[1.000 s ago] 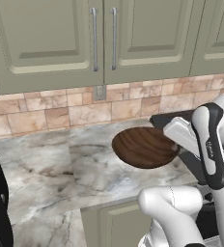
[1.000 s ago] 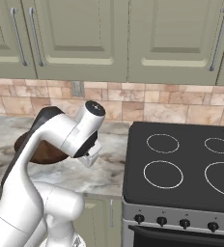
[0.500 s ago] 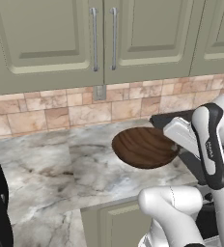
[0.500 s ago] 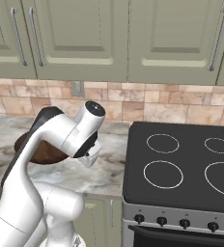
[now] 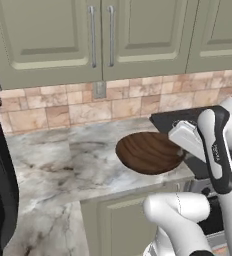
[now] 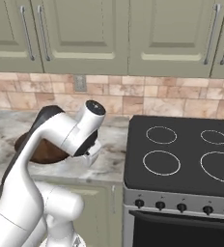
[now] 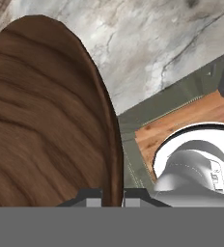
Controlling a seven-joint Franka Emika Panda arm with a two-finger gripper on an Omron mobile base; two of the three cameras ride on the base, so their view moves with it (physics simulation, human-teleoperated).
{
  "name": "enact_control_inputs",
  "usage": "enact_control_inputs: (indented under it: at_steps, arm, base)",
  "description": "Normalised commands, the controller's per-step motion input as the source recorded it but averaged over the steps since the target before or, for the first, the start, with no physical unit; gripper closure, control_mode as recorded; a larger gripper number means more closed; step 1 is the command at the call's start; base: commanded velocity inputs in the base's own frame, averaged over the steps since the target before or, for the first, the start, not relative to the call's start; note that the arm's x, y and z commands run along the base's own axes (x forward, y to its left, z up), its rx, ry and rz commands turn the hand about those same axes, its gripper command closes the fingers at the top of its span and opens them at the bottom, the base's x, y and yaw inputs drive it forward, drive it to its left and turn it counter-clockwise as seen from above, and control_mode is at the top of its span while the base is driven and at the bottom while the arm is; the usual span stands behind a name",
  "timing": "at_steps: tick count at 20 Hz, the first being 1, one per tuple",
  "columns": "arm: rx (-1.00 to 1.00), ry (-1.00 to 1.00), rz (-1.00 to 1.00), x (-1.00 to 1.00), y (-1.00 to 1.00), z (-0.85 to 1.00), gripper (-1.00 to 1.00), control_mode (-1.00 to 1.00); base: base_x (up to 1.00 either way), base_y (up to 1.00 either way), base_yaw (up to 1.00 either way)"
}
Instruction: Pick the cup and bowl from the counter and place them on the counter next to the sink.
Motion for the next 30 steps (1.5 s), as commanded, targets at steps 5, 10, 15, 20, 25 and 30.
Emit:
enact_control_inputs:
  at_steps: [5,10,15,20,25,30]
  arm:
    - [0.0,0.0,0.0,0.0,0.0,0.0,1.0,1.0]
    - [0.0,0.0,0.0,0.0,0.0,0.0,1.0,1.0]
    - [0.0,0.0,0.0,0.0,0.0,0.0,1.0,1.0]
    - [0.0,0.0,0.0,0.0,0.0,0.0,1.0,1.0]
    - [0.0,0.0,0.0,0.0,0.0,0.0,1.0,1.0]
    - [0.0,0.0,0.0,0.0,0.0,0.0,1.0,1.0]
  base:
    - [-0.77,-0.16,-0.07]
    - [0.07,-0.38,-0.2]
    - [0.26,-0.65,-0.5]
    - [0.23,-0.73,-0.58]
    - [0.25,-0.76,-0.61]
    - [0.22,-0.68,-0.58]
